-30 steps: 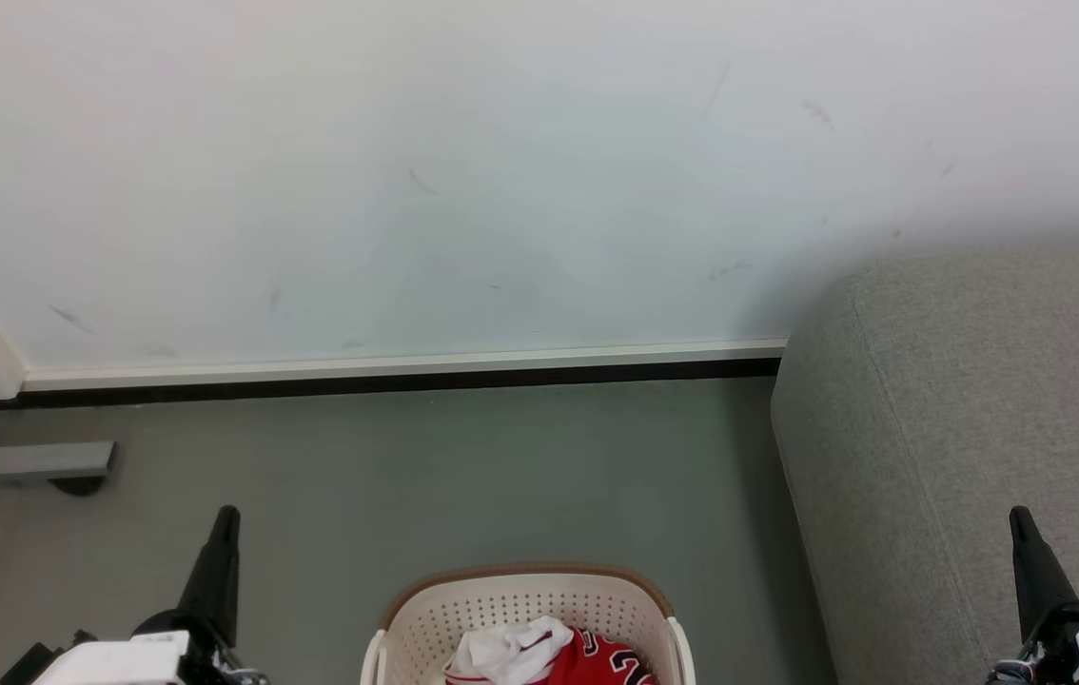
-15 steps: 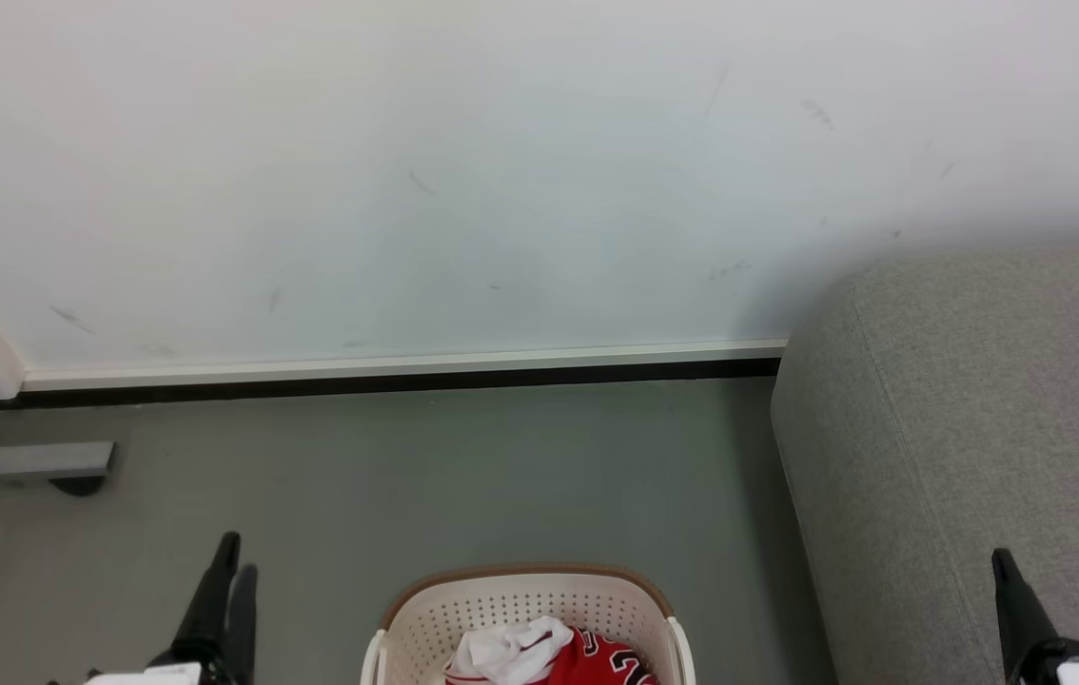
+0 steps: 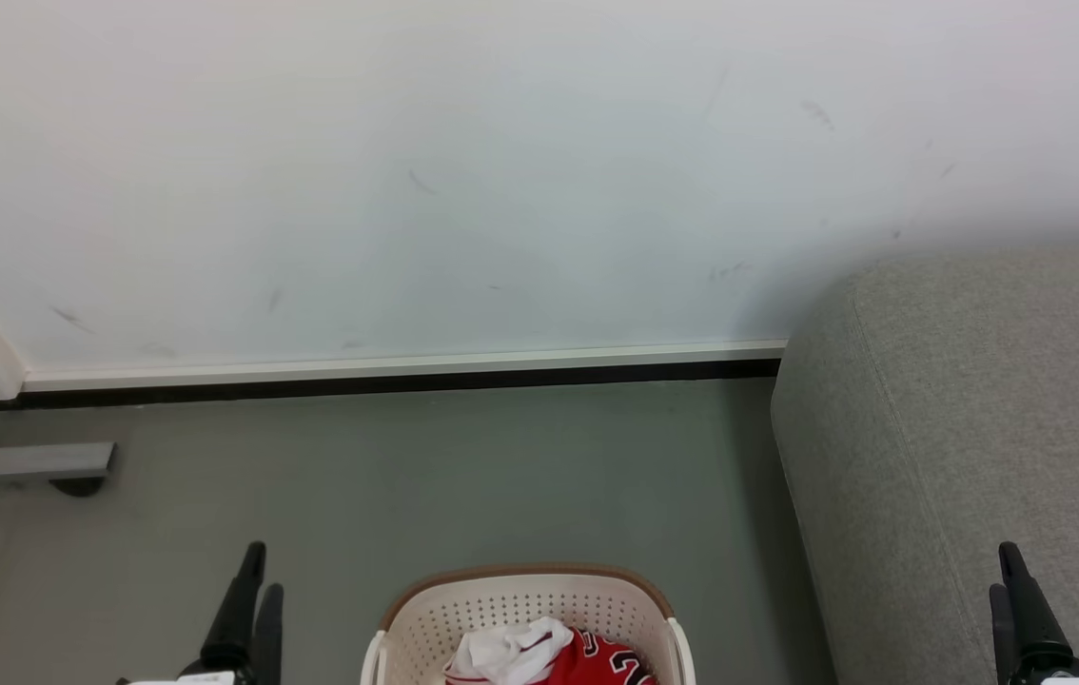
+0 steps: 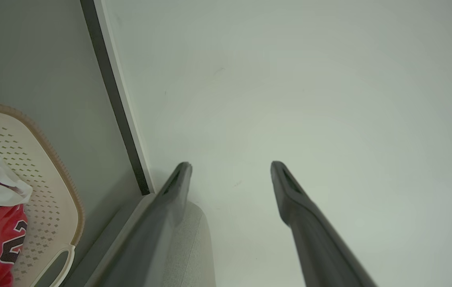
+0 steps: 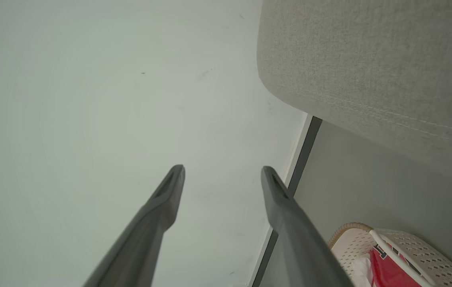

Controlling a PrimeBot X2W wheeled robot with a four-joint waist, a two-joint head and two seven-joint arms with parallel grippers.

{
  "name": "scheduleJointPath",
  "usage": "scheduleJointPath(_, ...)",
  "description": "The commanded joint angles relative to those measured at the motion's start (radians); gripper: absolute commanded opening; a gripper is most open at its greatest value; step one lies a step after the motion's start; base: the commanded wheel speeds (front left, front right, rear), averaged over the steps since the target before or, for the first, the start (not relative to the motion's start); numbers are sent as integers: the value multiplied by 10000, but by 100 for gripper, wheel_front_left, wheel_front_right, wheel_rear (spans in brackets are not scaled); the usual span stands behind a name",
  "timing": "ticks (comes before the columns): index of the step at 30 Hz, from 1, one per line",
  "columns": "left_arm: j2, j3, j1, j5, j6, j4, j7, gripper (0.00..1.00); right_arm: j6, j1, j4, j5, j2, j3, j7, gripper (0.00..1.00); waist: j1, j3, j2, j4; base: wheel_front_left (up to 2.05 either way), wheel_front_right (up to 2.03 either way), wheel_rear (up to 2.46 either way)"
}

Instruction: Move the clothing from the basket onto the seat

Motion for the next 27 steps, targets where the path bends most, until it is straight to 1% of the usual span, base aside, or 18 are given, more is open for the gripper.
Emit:
scheduleJointPath(1, 44, -113, -186, 76, -20, -108, -139, 100, -3, -33, -242, -269, -71, 23, -136, 100, 0, -4, 0, 6, 0, 0, 0)
scheduleJointPath(10, 58, -436, -211, 508, -30, 24, -527, 100, -4, 148, -456, -1135, -91, 126, -526, 100, 0, -26, 0, 28, 0, 0, 0)
scheduleJointPath(17, 68, -620, -226, 1152, 6, 93, -803, 100, -5, 256, -653, -2204, -108, 193, -800, 100, 0, -44, 0, 58, 0, 0, 0)
scheduleJointPath(25, 79, -782, -211, 2133, 181, 31, -1095, 100, -6, 321, -928, -3551, -128, 190, -1092, 100, 0, -60, 0, 113, 0, 0, 0)
scheduleJointPath(27, 81, -802, -208, 2278, 206, 16, -1127, 100, -7, 333, -958, -3718, -130, 187, -1127, 100, 0, -64, 0, 122, 0, 0, 0)
